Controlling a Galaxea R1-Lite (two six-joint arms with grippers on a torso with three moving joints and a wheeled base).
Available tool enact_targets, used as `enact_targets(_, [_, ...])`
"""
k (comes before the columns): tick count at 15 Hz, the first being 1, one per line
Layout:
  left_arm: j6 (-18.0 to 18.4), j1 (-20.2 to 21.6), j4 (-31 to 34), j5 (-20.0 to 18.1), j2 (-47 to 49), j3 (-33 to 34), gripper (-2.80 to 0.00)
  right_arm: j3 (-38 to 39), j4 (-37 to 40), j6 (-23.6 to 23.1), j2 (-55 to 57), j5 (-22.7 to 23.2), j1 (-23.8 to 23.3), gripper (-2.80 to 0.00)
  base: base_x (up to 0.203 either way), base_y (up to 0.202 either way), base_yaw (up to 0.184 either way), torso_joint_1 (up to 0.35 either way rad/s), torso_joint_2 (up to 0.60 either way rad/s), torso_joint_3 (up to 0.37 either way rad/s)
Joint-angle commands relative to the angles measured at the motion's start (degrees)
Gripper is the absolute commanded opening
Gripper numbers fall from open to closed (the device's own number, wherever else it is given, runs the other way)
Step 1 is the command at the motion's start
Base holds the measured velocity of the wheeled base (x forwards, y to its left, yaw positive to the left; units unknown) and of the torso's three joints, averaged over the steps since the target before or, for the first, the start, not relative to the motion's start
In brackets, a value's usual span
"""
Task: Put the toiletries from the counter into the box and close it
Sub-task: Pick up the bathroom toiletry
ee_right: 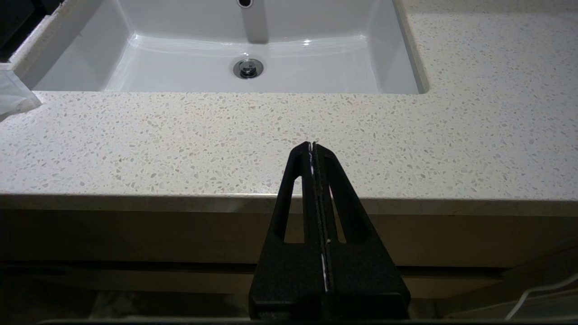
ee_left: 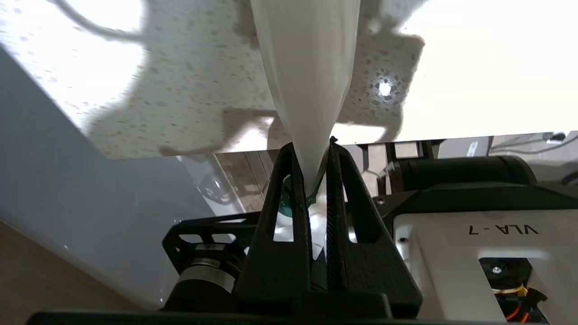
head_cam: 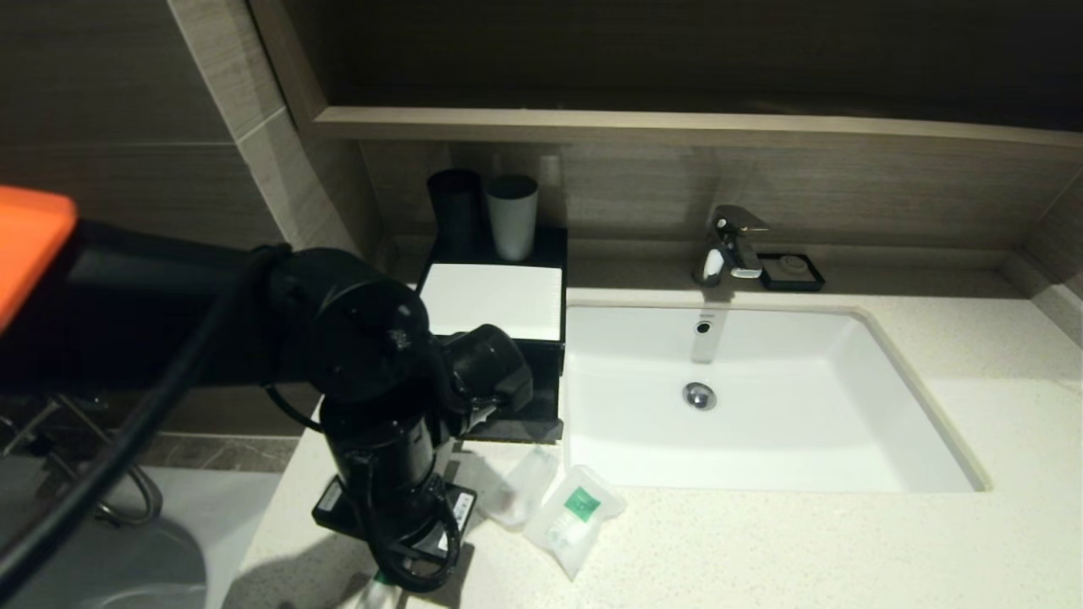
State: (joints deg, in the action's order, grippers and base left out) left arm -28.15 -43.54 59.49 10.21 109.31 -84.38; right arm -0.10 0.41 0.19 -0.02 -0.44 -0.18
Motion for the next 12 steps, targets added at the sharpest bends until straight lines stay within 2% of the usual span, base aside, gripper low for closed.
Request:
enact_targets(1, [0.4,0.5,0.5,0.7,-2.2,-1.1,-2.8,0.0,0.0,0.0,0.0,0.0,0.0,-2.8,0.0,0.0,0.0,0.0,0.0,0.0])
enact_targets(3, [2.2,1.9,3.0,0.8,-2.4,-4.3,-2.8,0.0,0.0,0.0,0.0,0.0,0.0,-2.8,0.0,0.0,0.0,0.0,0.0,0.0])
enact_targets(9, [7.2,7.7,15.9,0.7,0.8,-20.6,-2.8,0.0,0.0,0.0,0.0,0.0,0.0,-2.8,0.0,0.0,0.0,0.0,0.0,0.0])
enact_targets(12, [11.1,9.6,22.0,0.8,3.8,-26.5,-2.8,0.0,0.0,0.0,0.0,0.0,0.0,-2.8,0.0,0.0,0.0,0.0,0.0,0.0])
